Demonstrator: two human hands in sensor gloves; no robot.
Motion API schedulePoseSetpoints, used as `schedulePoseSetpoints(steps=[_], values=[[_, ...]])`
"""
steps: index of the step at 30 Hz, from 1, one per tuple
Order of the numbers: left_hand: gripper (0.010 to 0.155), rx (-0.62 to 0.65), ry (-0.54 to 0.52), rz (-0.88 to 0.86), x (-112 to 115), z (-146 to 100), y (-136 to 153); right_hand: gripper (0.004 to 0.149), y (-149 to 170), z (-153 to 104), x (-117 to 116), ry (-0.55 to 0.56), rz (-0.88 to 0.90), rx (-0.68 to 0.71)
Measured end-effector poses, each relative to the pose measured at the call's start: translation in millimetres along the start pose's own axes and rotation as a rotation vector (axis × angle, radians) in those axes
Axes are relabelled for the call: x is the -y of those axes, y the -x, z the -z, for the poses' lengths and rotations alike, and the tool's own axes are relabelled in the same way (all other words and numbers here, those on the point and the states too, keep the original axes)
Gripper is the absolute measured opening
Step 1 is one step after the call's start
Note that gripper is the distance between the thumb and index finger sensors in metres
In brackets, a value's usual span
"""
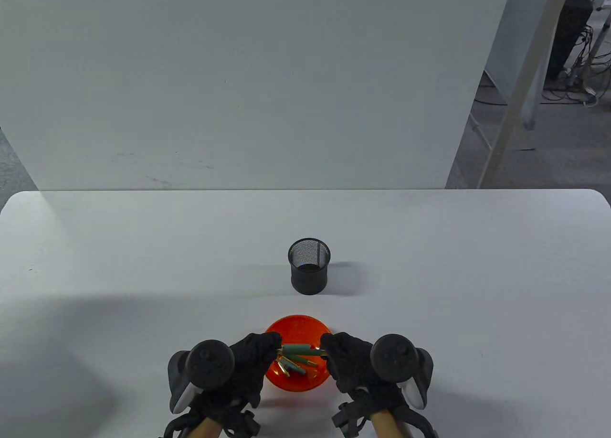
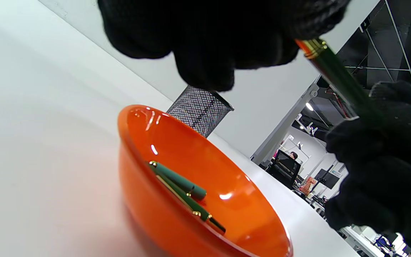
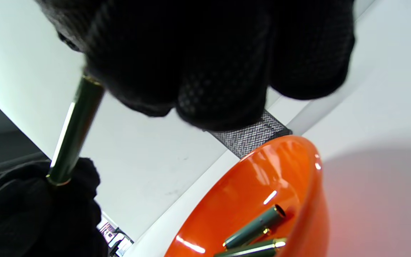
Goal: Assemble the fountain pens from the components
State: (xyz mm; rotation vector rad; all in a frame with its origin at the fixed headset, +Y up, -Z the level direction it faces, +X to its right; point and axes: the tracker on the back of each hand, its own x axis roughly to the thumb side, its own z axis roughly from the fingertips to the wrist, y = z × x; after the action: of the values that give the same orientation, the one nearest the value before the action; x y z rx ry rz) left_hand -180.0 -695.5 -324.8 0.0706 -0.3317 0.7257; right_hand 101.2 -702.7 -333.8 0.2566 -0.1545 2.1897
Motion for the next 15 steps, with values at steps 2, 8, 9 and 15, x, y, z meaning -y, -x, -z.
schedulePoseSetpoints(steps=[2, 8, 9, 15], values=[[0.048, -0.004, 0.003, -0.008, 0.4, 0.9, 0.0, 0.05, 0.9, -0.3, 1.3, 0.003, 0.007, -0.006], [0.048, -0.005, -0.004, -0.01, -0.3, 0.2, 0.2, 0.056, 4.4, -1.3, 1.0, -0.008, 0.05, -0.036], [0.048, -0.008, 0.001, -0.014, -0.1, 0.6, 1.0, 0.06, 4.6, -2.0, 0.3, -0.019, 0.076, -0.042], [0.048, -0.061, 0.0, -0.037, -0.7, 3.2, 8.8, 0.067, 0.5, -0.5, -2.4, -0.11, 0.135, 0.058]])
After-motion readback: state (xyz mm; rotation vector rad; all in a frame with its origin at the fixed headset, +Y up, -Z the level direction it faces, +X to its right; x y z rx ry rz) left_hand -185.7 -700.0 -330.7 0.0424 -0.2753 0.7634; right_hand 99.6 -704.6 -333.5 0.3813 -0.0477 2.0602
